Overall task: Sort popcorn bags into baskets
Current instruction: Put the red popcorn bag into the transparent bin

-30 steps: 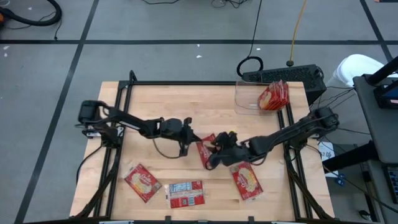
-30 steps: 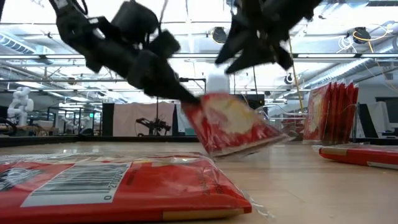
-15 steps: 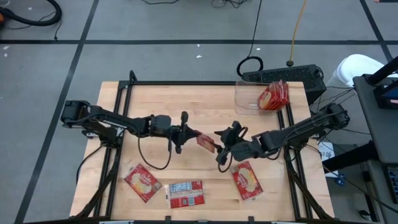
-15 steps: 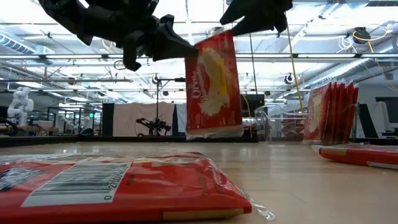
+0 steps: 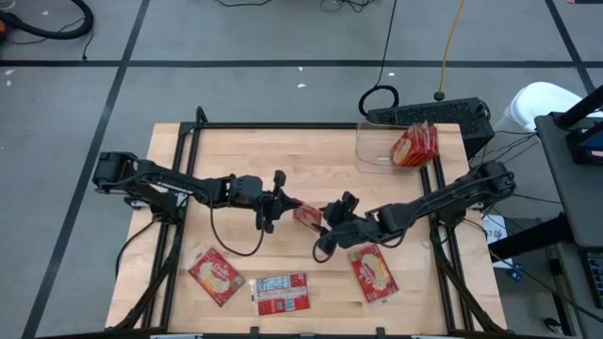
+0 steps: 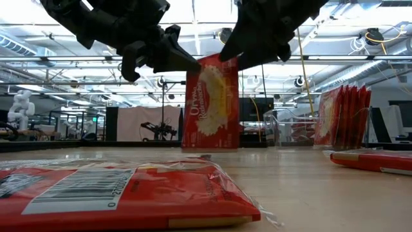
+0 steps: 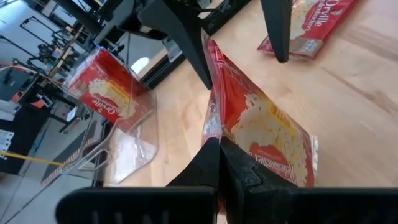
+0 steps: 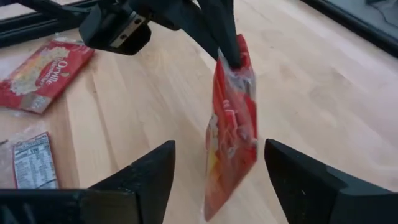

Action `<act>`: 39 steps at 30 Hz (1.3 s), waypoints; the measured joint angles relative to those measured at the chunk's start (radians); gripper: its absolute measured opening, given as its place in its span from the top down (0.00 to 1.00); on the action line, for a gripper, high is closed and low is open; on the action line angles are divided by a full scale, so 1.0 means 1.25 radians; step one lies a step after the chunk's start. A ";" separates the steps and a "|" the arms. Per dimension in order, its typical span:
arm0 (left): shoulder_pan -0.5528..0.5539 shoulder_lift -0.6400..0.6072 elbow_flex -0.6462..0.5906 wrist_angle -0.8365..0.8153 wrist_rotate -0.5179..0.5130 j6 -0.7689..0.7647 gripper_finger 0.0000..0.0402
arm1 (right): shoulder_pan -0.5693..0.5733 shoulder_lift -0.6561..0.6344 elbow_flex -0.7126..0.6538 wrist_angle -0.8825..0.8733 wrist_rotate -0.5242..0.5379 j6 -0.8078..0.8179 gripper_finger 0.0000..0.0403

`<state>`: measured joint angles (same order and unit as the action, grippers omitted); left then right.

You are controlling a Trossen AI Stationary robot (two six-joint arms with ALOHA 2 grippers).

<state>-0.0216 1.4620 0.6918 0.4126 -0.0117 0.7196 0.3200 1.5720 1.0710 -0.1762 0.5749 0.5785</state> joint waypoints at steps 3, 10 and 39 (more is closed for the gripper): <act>0.000 0.000 0.000 0.001 0.000 -0.006 0.99 | -0.006 0.014 0.000 0.018 -0.001 0.022 0.46; 0.000 0.000 0.000 0.000 0.001 -0.031 0.99 | -0.016 0.039 0.000 0.035 0.008 0.021 0.74; -0.016 -0.074 -0.005 -0.317 -0.399 -0.690 0.35 | -0.015 -0.272 0.000 -0.234 0.444 0.032 0.99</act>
<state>-0.0419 1.3696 0.6857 0.0159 -0.5103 -0.1429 0.3007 1.2320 1.0710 -0.4688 1.1298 0.6186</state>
